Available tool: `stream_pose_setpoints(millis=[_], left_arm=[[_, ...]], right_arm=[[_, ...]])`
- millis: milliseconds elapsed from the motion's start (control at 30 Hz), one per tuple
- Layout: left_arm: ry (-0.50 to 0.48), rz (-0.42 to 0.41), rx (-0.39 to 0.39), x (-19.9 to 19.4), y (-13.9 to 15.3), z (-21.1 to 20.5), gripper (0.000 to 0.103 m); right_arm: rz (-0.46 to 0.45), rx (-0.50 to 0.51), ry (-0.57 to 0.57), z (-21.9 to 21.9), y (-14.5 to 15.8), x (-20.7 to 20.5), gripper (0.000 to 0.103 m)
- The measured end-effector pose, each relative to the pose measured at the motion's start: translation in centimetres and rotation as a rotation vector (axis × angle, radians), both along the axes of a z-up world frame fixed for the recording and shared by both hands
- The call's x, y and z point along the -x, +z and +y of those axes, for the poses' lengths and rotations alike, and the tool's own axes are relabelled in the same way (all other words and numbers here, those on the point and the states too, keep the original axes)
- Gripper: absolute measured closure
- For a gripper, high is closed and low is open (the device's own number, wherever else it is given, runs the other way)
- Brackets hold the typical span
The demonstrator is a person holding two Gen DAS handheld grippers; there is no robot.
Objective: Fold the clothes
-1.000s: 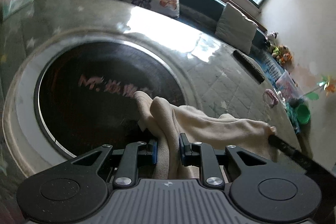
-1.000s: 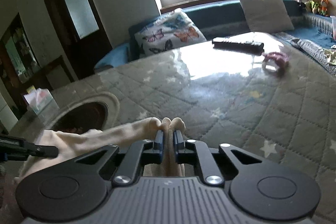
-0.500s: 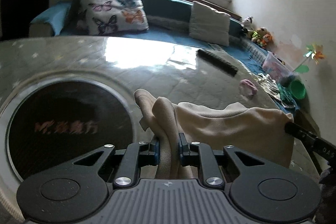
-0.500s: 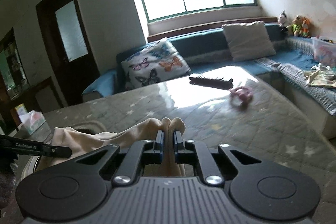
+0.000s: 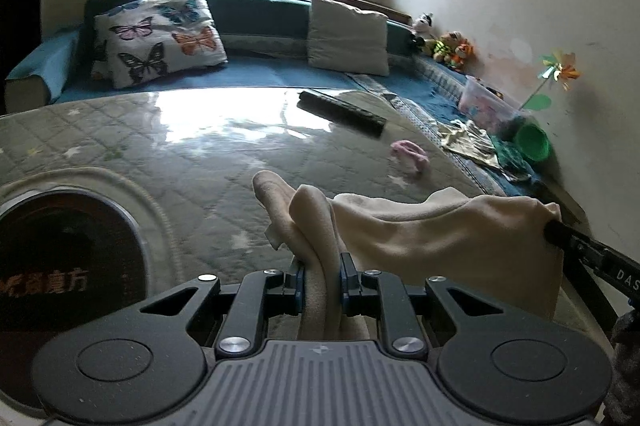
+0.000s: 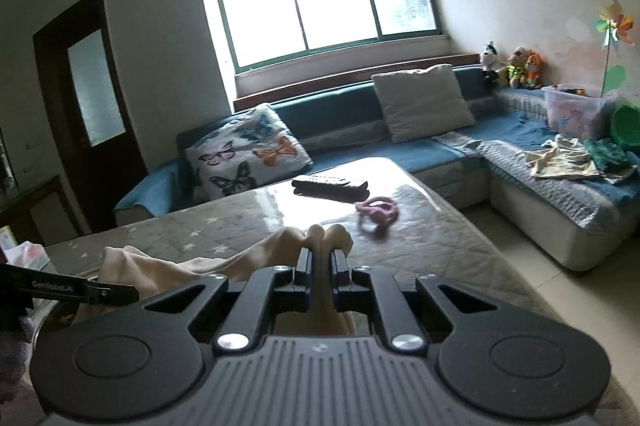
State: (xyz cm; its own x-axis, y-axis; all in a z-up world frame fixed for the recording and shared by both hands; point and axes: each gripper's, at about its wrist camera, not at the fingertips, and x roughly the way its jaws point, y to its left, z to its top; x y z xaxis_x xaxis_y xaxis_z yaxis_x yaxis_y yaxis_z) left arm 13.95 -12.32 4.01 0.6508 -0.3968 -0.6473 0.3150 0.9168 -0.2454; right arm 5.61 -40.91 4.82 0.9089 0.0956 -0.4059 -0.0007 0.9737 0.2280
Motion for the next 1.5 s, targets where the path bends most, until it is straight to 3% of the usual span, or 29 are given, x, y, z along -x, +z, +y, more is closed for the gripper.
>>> stream_pose_setpoints(millis=[833,1133,1300,1500], left_arm=[[-0.043,0.060,-0.068,-3.0,-2.5,-3.4,0.085],[-0.011,0.075,-0.122,-3.8,-3.8,-2.8,0.070],[0.013,0.044,-0.138,-4.2,-3.3,-2.3,0.061],[-0.012,0.014,-0.150,-4.9,-2.8,-3.2,0.061]], right_arm=[[0.086,0.011,-0.066,-2.4,-3.1,-2.7,0.095],[0.194,0.029,-0.113,-3.2,-5.5,-5.1,0.093],[0.169,0.063,-0.119,-3.0,-5.2,-4.8,0.093],[0.150,0.080,-0.023,-1.1,-4.6,-5.7,0.093]])
